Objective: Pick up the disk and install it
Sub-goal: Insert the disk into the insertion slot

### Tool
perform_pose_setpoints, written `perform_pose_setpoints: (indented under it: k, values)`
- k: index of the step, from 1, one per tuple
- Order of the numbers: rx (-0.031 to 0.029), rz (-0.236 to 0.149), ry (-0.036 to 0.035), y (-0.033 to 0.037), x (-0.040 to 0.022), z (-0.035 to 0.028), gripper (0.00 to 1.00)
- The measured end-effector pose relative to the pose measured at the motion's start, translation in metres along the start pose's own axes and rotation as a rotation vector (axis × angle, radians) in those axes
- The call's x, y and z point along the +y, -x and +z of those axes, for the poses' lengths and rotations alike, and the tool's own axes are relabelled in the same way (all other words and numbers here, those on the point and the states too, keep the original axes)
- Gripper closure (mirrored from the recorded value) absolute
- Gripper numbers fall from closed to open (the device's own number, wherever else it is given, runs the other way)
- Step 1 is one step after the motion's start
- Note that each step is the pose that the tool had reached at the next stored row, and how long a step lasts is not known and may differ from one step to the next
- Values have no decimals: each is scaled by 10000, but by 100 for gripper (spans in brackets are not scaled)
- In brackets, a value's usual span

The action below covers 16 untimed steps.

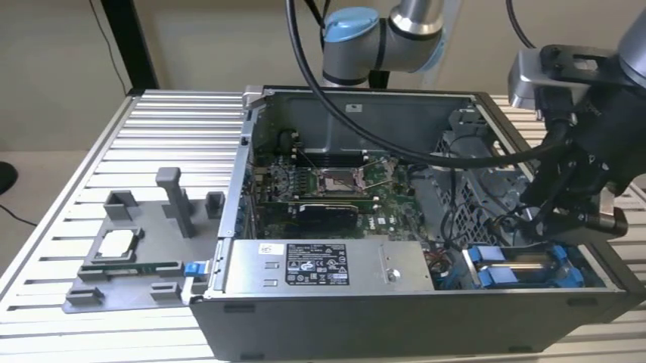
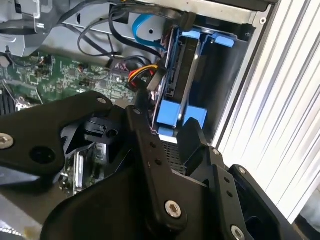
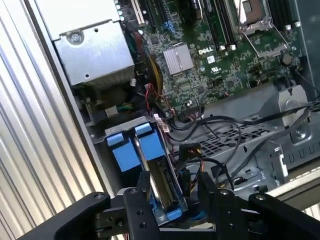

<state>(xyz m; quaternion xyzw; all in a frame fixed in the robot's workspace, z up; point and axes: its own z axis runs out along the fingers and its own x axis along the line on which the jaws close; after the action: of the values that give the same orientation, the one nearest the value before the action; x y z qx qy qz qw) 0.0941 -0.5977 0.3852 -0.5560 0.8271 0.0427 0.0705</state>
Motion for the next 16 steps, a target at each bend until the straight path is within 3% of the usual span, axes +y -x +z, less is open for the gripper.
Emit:
perform_pose_setpoints:
  k: [9,12,16]
  values:
    - [-72,-120,-87,26,1,119,0]
    - [-151,-184,-97,34,4,142,0]
    - [-330,-246,-79,37,7,163,0]
